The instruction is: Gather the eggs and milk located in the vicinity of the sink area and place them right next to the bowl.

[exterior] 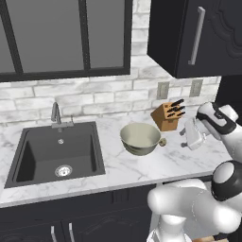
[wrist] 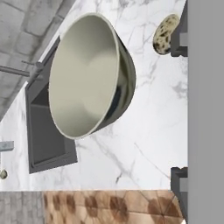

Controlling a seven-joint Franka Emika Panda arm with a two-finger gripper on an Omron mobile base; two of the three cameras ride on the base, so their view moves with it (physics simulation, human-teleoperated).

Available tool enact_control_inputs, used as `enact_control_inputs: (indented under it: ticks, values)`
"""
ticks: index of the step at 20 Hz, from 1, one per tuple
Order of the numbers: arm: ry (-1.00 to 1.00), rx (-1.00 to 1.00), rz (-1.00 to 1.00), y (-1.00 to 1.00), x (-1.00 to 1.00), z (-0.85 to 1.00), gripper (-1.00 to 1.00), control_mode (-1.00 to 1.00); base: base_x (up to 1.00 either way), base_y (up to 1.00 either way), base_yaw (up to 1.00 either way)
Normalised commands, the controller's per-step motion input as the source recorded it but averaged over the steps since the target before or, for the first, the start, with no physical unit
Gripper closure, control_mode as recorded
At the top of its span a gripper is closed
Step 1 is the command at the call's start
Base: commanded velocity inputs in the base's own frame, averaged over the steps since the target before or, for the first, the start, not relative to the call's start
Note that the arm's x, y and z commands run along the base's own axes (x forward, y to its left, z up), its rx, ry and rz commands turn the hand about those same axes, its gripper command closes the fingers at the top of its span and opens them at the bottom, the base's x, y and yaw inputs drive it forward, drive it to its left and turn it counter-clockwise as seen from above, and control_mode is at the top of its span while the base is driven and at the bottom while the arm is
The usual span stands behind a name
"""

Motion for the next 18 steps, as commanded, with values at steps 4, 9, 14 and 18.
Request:
enact_control_inputs:
  ticks: [4, 9, 14, 18]
  values:
    - [0.0, 0.0, 0.0, 0.0, 0.25, -0.13, -1.0, -1.0, 0.0, 0.0, 0.0]
    - [0.0, 0.0, 0.0, 0.0, 0.26, -0.17, -1.0, -1.0, 0.0, 0.0, 0.0]
    - [0.0, 0.0, 0.0, 0.0, 0.19, -0.22, -1.0, -1.0, 0.0, 0.0, 0.0]
    - [0.0, 0.0, 0.0, 0.0, 0.16, -0.2, -1.0, -1.0, 0.0, 0.0, 0.0]
